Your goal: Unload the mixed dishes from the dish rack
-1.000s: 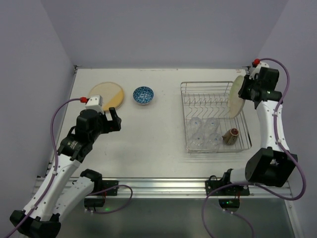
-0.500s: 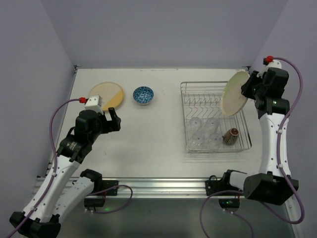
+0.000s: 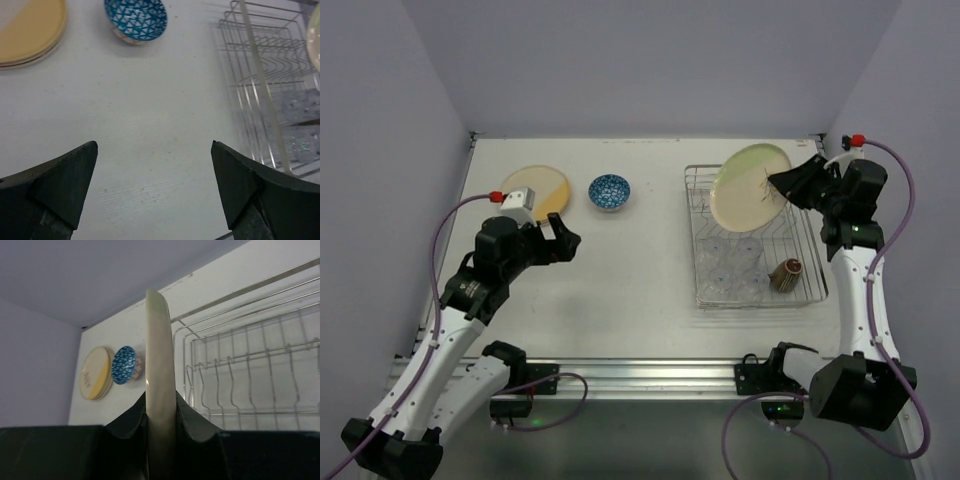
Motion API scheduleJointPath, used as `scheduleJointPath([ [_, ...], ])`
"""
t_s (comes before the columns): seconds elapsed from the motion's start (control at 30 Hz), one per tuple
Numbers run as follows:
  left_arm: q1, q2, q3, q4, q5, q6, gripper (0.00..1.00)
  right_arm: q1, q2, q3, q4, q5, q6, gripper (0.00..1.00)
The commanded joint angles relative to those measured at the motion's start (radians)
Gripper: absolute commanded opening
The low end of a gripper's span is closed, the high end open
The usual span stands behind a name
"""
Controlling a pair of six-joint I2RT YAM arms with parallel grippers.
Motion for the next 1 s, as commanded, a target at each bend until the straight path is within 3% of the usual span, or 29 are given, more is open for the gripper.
scheduleJointPath([
  [0.0,-0.006,0.03,-0.031,0.216,0.303,-0.093,1.0,0.02,-0.044,-0.065,0.375,-0.22,0.265,0.0],
  [0.13,-0.006,0.116,-0.088,0.524,0.619,-0.246,1.0,0.055,-0.059,-0.174,0.614,-0.31,0.422,0.0],
  [0.23,-0.006,0.219,-0.102,0.829,0.739,-0.36,1.0,0.092,-0.051,-0.255,0.789,-0.347,0.551,0.0],
  [0.43,-0.006,0.444,-0.057,1.177,0.891,-0.533,1.0,0.181,-0.005,-0.344,1.047,-0.36,0.734,0.0],
  [0.63,-0.008,0.572,-0.007,1.253,0.886,-0.615,1.0,0.238,0.05,-0.39,1.228,-0.363,0.838,0.0],
  [0.83,-0.018,0.65,-0.01,1.453,0.908,-0.734,1.0,0.304,0.096,-0.407,1.277,-0.363,0.841,0.0],
  [0.93,-0.035,0.67,0.002,1.493,0.905,-0.765,0.95,0.33,0.102,-0.414,1.29,-0.351,0.837,0.0],
  [0.97,-0.038,0.673,0.005,1.499,0.903,-0.776,0.89,0.338,0.11,-0.414,1.293,-0.349,0.837,0.0],
])
